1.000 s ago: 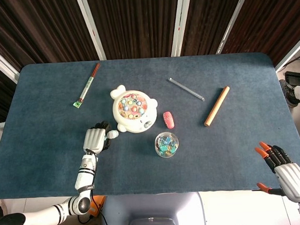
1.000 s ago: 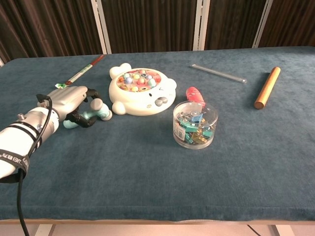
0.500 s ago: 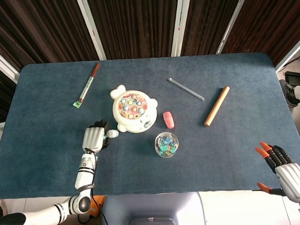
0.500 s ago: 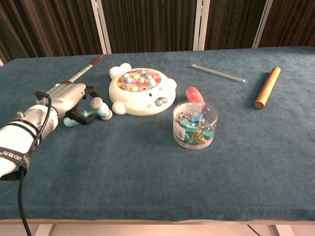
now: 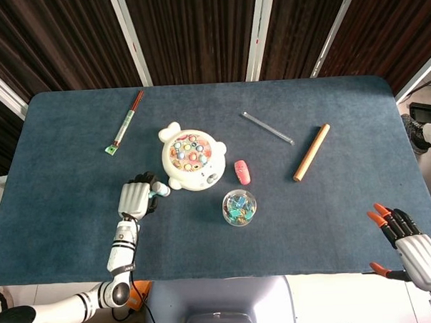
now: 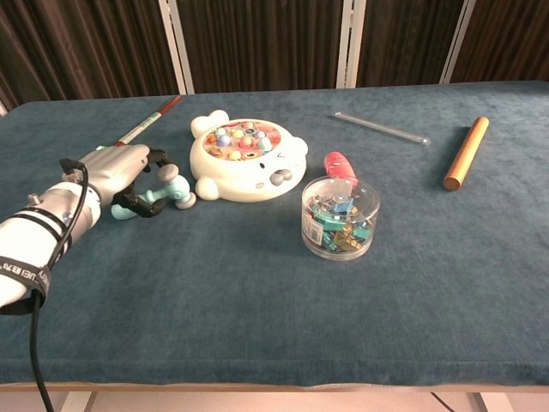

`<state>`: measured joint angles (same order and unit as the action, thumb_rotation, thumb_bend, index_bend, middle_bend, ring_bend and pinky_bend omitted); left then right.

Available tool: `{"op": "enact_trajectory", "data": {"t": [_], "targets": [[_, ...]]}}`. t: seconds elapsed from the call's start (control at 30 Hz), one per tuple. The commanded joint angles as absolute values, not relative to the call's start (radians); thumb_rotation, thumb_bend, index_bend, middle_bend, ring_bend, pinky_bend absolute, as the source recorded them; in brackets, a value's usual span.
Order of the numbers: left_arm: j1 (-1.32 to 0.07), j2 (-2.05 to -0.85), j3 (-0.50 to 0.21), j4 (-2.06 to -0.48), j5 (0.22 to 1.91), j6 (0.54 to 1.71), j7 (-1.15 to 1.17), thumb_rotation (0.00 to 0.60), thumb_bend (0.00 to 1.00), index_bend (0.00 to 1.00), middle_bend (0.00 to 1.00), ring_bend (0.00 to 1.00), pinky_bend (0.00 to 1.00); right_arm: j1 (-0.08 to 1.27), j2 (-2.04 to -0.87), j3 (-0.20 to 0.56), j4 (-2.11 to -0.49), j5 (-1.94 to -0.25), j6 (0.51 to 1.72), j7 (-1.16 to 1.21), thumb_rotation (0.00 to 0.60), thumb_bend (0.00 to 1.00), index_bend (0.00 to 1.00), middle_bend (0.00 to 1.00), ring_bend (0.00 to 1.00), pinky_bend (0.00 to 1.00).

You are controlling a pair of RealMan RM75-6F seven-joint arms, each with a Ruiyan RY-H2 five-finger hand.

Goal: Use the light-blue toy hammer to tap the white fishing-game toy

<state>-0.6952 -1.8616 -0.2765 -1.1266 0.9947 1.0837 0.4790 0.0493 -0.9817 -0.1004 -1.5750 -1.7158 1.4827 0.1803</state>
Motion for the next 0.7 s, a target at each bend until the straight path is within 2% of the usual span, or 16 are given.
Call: {"op": "enact_trajectory", "data": {"t": [0.03,0.1,0.2,0.3,0.43,0.53,0.6,0.7], "targets": [[-0.692,-1.854,-0.272,-1.138,1.008,1.093,0.475,0.600,0.39,0.26,0.18,0.20,0.35,0.050,-0.982,-0.101,-1.575,-1.717,1.482,0.179,0.600,0.32,0.00,0.00,0.00,0.00],[-0.684,-1.834,-0.262,-1.168,1.035,1.113,0.469,0.600,0.39,0.23,0.16,0.18,0.34,0.049,-0.982,-0.101,-1.575,-1.717,1.484,0.178,0.600,0.32,0.00,0.00,0.00,0.00],[-0.647,-1.758,-0.221,-1.266,1.106,1.167,0.460,0.600,0.39,0.10,0.05,0.06,0.29,0.048,-0.981,-0.100,-1.573,-1.717,1.486,0.181,0.600,0.32,0.00,0.00,0.00,0.00],[-0.557,-1.606,-0.137,-1.442,1.240,1.281,0.401,0.600,0.41,0.05,0.00,0.00,0.19,0.048,-0.981,-0.101,-1.571,-1.715,1.484,0.182,0.600,0.32,0.00,0.00,0.00,0.00],[-0.371,-1.376,0.050,-1.606,1.451,1.496,0.267,0.600,0.44,0.03,0.00,0.00,0.06,0.046,-0.985,-0.103,-1.574,-1.717,1.483,0.169,0.600,0.32,0.00,0.00,0.00,0.00],[-0.233,-1.296,0.170,-1.573,1.559,1.645,0.133,0.600,0.43,0.03,0.00,0.00,0.01,0.041,-0.996,-0.099,-1.580,-1.713,1.487,0.137,0.600,0.32,0.00,0.00,0.00,0.00],[-0.177,-1.307,0.199,-1.513,1.598,1.707,0.072,0.600,0.43,0.03,0.00,0.00,0.00,0.040,-1.005,-0.095,-1.587,-1.703,1.483,0.114,0.600,0.32,0.00,0.00,0.00,0.00],[-0.155,-1.305,0.224,-1.464,1.629,1.692,0.093,0.600,0.42,0.04,0.00,0.00,0.00,0.040,-1.017,-0.089,-1.597,-1.689,1.472,0.075,0.600,0.32,0.00,0.00,0.00,0.00]]}}
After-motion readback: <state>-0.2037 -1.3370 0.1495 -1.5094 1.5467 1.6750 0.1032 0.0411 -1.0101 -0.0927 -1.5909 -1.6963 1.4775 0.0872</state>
